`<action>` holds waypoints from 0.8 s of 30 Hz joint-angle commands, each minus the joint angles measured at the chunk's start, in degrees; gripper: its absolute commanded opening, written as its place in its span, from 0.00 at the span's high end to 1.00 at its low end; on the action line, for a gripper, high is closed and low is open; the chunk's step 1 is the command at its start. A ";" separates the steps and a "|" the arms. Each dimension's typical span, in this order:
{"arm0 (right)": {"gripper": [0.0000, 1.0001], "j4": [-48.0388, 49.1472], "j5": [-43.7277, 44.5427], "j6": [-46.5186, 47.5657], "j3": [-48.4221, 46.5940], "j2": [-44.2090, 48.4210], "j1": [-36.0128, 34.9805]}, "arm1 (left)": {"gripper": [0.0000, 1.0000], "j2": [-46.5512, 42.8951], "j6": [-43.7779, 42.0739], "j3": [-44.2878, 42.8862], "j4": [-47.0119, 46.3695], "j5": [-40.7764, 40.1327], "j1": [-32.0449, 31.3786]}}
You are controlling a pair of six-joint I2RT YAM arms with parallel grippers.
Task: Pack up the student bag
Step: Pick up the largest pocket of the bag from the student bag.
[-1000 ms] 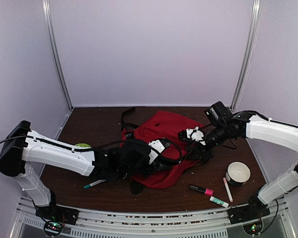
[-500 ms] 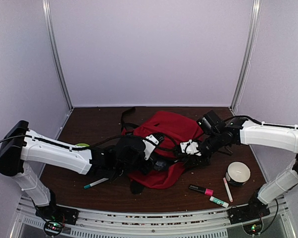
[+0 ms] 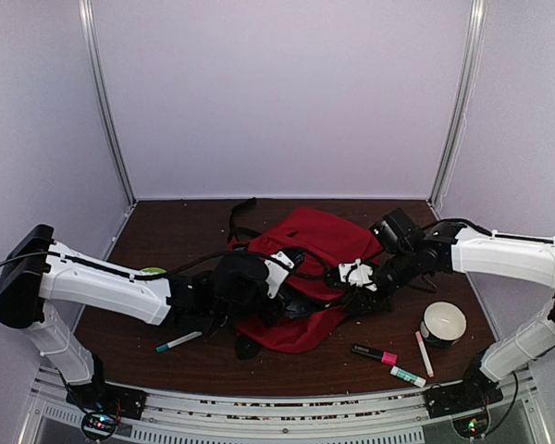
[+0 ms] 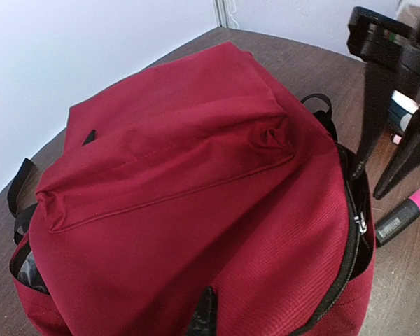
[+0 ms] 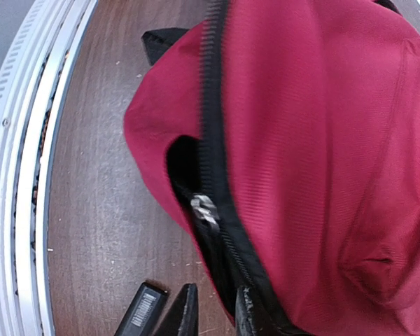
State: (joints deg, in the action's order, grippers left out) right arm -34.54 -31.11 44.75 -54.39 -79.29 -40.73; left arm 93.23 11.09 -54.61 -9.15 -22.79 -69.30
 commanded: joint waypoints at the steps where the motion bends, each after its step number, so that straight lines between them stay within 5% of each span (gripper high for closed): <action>1: 0.77 -4.50 -5.54 -4.82 -5.34 -4.45 2.69 | 1.00 -1.96 0.78 0.56 -4.92 2.17 0.74; 16: 0.76 -11.55 -11.52 -5.01 -11.12 -10.41 4.26 | 1.00 -2.33 0.51 0.82 -5.61 4.21 0.70; 21: 0.69 0.55 -1.37 -8.36 -2.50 -4.41 1.28 | 1.00 -2.95 0.81 1.57 -6.33 3.48 0.66; 24: 0.65 1.70 -2.42 -10.46 -2.26 -5.09 0.84 | 1.00 -3.10 0.95 1.87 -6.93 3.33 0.68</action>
State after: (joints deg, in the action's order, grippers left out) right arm -37.41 -36.51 37.47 -57.98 -85.12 -38.70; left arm 92.23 11.09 -53.34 -11.20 -19.20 -68.95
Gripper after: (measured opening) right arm 0.334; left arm 0.019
